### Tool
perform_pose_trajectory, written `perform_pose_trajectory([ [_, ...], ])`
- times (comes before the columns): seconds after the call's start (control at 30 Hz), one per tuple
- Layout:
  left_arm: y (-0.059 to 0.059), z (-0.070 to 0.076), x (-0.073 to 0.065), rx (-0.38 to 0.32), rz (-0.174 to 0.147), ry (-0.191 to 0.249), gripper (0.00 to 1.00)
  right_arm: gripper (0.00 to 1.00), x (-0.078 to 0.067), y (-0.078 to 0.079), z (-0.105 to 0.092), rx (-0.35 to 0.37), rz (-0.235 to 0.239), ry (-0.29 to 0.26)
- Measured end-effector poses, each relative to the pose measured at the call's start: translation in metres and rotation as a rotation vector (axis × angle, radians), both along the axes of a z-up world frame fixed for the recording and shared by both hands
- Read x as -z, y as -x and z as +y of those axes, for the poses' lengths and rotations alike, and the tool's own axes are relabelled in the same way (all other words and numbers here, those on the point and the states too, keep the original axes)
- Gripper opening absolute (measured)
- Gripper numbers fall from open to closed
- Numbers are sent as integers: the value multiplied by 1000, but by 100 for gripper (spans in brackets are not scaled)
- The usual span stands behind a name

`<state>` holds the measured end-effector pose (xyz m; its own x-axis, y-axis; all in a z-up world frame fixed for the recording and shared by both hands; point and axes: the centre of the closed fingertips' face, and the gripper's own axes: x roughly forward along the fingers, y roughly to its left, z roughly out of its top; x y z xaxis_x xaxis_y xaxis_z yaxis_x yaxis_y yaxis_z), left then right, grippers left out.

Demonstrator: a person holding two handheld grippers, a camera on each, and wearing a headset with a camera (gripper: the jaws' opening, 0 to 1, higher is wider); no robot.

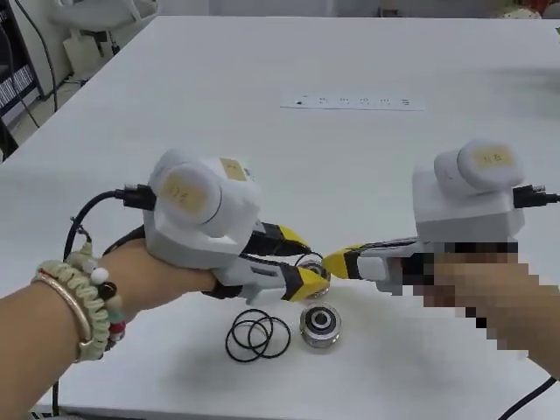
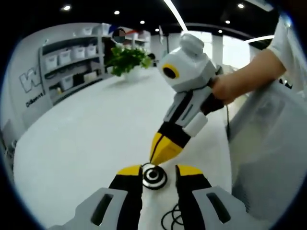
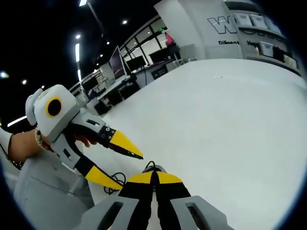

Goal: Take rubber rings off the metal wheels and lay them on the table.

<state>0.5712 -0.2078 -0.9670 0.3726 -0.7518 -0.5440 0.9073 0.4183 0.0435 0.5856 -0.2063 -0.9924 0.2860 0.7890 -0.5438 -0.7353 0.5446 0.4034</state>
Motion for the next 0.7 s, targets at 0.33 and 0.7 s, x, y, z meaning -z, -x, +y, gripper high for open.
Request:
perform_pose_trajectory([
  [0.33, 15, 29, -58, 43, -89, -18, 44, 0, -5, 0, 3, -2, -3, -20],
  [0.7, 40, 76, -98, -63, -161, -5, 59, 0, -16, 2, 6, -12, -12, -43],
])
